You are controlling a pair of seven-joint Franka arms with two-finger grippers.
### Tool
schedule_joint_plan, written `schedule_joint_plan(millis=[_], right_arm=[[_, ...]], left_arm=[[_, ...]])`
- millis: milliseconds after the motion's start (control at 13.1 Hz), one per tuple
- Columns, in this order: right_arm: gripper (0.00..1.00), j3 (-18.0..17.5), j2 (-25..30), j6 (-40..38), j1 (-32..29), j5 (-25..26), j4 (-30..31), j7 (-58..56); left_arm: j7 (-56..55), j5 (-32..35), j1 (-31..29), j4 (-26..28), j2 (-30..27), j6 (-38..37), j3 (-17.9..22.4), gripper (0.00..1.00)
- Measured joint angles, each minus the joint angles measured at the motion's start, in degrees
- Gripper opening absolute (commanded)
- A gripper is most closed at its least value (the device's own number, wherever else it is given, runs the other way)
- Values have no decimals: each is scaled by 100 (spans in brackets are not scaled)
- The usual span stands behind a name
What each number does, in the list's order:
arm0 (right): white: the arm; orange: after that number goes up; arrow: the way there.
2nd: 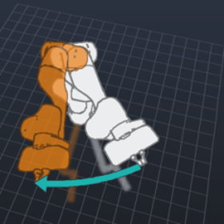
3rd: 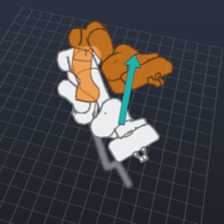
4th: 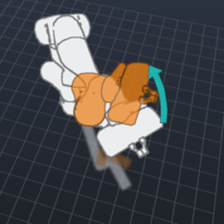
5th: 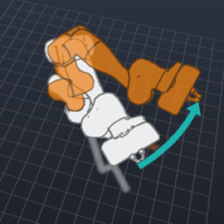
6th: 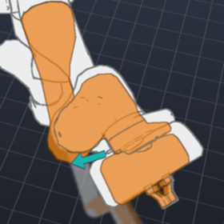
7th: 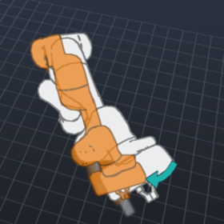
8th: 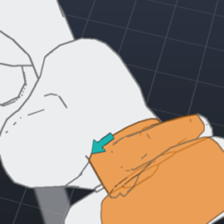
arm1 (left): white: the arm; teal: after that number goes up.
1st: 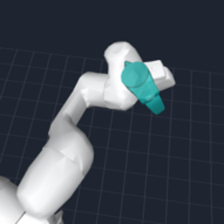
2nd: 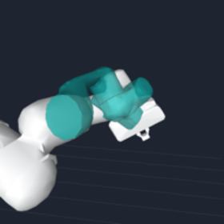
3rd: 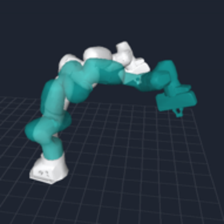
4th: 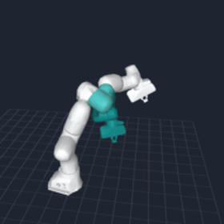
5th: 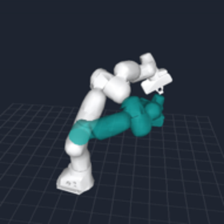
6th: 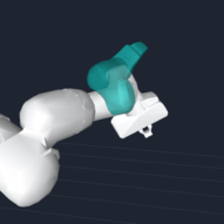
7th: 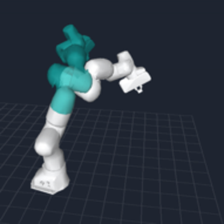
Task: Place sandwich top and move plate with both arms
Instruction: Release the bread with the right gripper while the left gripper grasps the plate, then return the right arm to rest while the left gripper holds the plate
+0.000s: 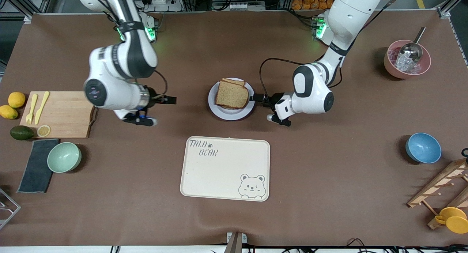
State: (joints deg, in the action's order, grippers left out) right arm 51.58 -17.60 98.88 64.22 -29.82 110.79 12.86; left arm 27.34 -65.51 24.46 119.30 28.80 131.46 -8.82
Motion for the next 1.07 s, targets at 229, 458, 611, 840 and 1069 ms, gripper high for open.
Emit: schedule_joint_plan(millis=[229,458,611,840,1069], right_arm=[[100,567,7,-571,-26,241,-61,-311],[100,450,6,-1035,-670,342,-117,-664],[100,-158,50,-1254,-1644,655,-287,-1055],[100,-1527,412,-1308,-3258,1359,-589,-1165],[100,-2793,893,-1354,-4589,1702,-860,-1164]], left_arm=[[185,-418,124,1,92,0,-11,100],[683,-956,228,27,236,0,-12,100],[942,-1177,224,67,302,1,-8,100],[998,-1314,171,84,308,3,5,100],[1083,-1568,166,111,337,2,7,100]])
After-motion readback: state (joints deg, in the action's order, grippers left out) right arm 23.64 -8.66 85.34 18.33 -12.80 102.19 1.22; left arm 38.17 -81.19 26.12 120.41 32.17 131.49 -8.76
